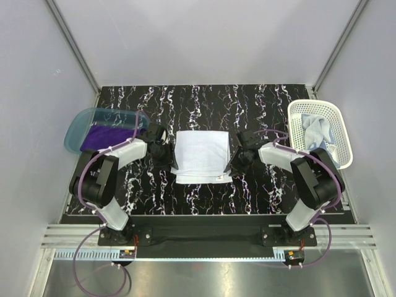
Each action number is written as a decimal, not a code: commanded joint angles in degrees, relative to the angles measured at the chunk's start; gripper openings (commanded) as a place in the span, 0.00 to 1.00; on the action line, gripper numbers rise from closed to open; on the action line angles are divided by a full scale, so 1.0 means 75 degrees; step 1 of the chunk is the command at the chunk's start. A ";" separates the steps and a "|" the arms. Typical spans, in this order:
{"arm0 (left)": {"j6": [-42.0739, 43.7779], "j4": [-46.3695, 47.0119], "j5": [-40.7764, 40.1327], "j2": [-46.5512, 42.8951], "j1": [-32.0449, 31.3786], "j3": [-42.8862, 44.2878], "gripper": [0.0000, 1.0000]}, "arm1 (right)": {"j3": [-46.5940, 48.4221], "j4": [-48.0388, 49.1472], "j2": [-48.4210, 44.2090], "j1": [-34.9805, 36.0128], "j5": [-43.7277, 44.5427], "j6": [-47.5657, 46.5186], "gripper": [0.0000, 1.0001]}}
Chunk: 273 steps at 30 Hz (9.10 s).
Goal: Fold and stack the towels
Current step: Fold the towel
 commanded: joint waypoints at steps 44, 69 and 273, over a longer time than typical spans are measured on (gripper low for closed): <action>-0.0613 0.0366 -0.0214 -0.0543 -0.0001 -0.0459 0.00 | 0.0135 -0.0026 -0.0156 0.0401 0.0125 0.0579 0.41; -0.0707 0.0319 -0.0049 -0.0825 -0.0071 -0.0353 0.00 | 0.0346 0.0150 0.0266 0.0460 0.0031 0.0673 0.21; 0.4789 -0.1579 0.0607 -0.0168 -0.0481 0.2331 0.00 | 0.0616 0.0021 -0.1000 -0.1005 -0.1340 -0.7273 0.00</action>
